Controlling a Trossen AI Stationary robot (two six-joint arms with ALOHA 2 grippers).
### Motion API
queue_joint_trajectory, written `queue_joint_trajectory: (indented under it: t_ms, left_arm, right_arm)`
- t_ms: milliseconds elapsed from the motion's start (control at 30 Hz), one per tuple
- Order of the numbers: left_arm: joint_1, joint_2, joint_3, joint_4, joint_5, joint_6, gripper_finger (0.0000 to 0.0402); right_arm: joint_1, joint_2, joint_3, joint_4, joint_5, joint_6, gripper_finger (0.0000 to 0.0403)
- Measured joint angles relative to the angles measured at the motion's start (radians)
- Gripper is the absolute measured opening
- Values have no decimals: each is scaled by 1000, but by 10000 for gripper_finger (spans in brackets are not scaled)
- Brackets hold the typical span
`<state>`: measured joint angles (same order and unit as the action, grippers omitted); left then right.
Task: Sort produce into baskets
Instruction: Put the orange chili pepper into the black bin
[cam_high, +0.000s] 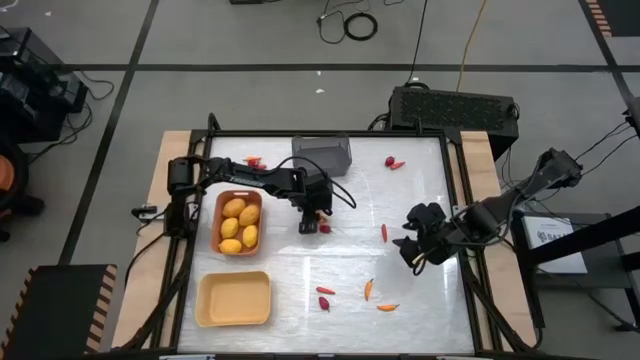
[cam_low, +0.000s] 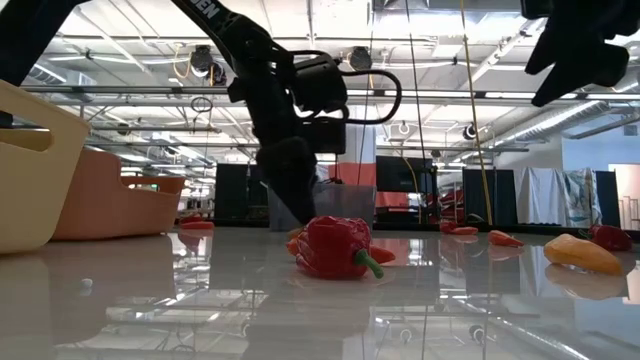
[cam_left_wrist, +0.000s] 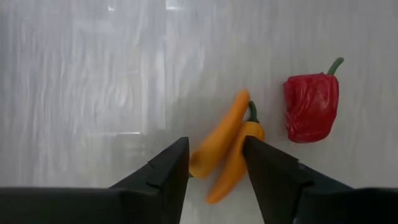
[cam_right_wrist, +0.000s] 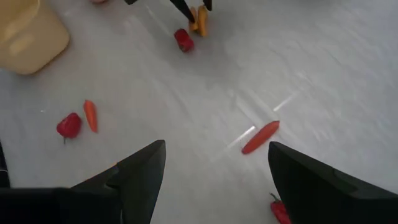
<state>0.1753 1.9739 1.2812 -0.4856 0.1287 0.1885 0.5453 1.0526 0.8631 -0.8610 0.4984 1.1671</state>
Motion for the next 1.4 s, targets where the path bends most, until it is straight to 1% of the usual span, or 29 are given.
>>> queue_joint_trajectory:
  t_ms: [100,200,300,467,567,867,1067,1233,1400]
  left_arm:
    - [0,0,0,-8,0,0,149]
    - [-1,0,0,-14,0,0,127]
    - [-2,0,0,-18,0,-1,95]
    - [-2,0,-1,-18,-6,-48,33]
    - [-2,-13,-3,-29,-7,-53,9]
    - [-3,-74,-2,1,-10,-83,12]
    - [-6,-124,-2,4,-14,-152,13]
    - [-4,-190,-2,19,-80,-243,13]
    - [2,-258,-1,36,-124,-326,13]
  right_arm:
    - [0,7,0,19,0,0,276]
    - [0,15,0,28,-1,6,276]
    - [0,23,0,28,-1,21,276]
    - [0,35,0,28,-1,26,276]
    - [0,37,0,28,-2,26,276]
    - [0,37,0,26,-2,23,276]
    - [0,37,0,26,-2,17,276]
    - [0,37,0,26,-2,1,276]
    - [0,37,1,26,-1,-16,276]
